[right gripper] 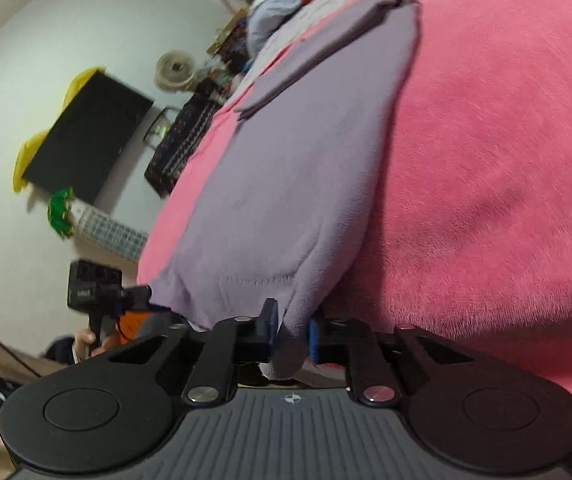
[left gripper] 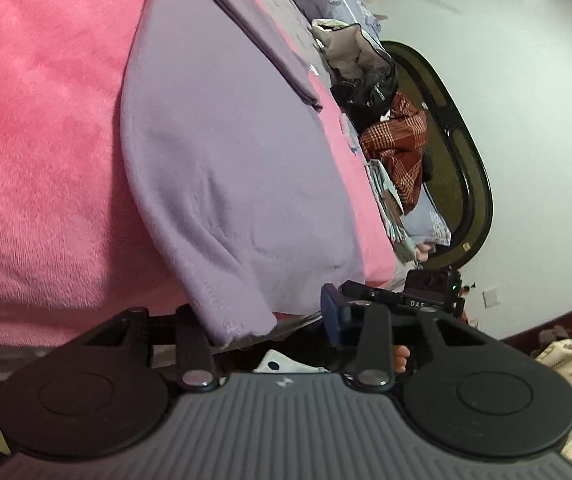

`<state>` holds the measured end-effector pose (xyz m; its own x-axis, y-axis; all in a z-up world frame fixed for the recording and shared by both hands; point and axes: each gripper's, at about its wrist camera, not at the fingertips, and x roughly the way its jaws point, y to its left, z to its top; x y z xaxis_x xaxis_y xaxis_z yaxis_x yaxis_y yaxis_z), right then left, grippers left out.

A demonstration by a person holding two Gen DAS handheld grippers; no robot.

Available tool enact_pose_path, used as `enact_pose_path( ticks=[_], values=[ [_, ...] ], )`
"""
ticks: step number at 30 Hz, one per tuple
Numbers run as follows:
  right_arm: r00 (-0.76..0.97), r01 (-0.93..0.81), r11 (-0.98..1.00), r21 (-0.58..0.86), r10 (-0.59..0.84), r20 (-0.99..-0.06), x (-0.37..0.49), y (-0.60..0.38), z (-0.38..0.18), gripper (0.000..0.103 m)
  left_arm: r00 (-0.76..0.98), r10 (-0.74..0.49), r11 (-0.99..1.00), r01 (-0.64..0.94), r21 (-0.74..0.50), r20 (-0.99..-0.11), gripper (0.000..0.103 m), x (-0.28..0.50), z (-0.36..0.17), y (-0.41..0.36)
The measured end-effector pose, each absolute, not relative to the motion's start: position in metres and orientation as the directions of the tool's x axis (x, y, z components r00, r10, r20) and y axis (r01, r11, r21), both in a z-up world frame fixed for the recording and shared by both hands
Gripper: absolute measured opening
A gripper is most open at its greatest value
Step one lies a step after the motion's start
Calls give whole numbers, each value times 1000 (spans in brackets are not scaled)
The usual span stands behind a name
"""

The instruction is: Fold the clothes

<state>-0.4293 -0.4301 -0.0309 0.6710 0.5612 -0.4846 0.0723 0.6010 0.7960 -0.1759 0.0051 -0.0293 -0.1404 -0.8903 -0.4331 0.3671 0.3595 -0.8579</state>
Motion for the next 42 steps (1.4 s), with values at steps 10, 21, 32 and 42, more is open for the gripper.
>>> enact_pose_path(
  ticks=[10,21,32,42],
  values=[
    [740,130,467,875,542,-399,-448,-429,-32,10,7,-930,359,241,-902,-368,2,-176,-29,17],
    [854,112,417,902,424,-302,-424,-445,1,9,154,-868,494,365,-790,-472,2,-144,3,-4],
    [776,277,753,597,192,-601,-312,-471,24,15,352,-636,707,621,-337,-687,4,-89,53,-56],
    [749,72,997,-38,-79,-658,-326,-402,36,90,434,-500,690,723,-41,-749,55,-107,52,-53]
  ],
)
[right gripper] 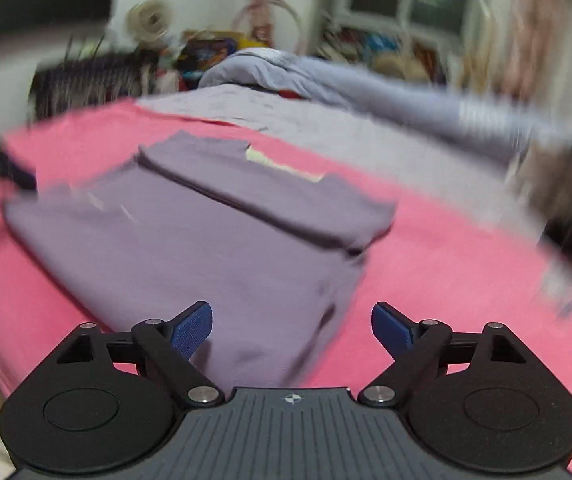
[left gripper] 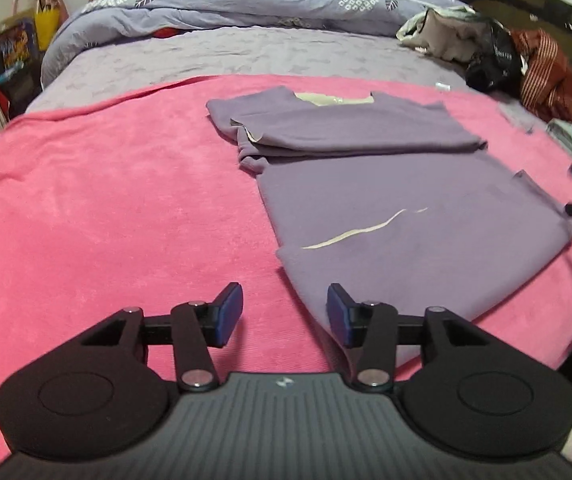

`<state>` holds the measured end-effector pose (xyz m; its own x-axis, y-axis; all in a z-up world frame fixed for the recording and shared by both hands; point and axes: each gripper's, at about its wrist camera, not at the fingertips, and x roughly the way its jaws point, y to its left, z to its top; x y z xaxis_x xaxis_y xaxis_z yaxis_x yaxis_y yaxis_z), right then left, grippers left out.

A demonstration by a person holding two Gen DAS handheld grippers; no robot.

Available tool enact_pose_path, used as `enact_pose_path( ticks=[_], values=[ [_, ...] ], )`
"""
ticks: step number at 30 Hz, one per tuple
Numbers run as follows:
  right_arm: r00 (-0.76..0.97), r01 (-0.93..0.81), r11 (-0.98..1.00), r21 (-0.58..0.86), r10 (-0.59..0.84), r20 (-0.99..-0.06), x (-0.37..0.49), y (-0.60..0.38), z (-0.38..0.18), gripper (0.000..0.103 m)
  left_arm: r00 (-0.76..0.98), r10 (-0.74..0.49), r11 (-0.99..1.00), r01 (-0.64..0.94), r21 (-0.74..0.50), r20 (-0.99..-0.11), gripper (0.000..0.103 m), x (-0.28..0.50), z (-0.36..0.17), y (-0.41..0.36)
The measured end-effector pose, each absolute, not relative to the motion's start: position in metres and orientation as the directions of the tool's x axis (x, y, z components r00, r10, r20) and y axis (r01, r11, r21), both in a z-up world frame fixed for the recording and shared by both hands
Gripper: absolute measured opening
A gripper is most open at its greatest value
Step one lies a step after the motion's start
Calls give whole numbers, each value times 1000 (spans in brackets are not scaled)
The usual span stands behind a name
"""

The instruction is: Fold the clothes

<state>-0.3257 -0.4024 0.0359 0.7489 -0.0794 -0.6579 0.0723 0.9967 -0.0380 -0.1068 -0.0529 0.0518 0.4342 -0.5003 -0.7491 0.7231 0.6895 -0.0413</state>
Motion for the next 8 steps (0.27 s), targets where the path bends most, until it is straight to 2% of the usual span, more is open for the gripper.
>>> enact_pose_path(
  ticks=[1,3,5,6,8],
  values=[
    [752,61,994,-86,-102,-651,-328,-399,37,94,446,-491,686,728,-16,-749,60,-108,51,-56],
    [760,40,983,-180,-147,-633,-332,-391,39,94,478,-469,679,733,43,-743,70,-110,49,-61],
    [769,19,962,-274,-189,-611,-337,-384,41,94,505,-456,669,737,92,-733,74,-110,45,-71],
    [772,13,956,-293,-195,-605,-337,-382,41,94,505,-456,666,740,96,-733,76,-109,43,-75],
    [774,19,969,-247,-170,-610,-328,-383,37,94,505,-454,658,745,106,-734,90,-107,41,-84]
  ],
)
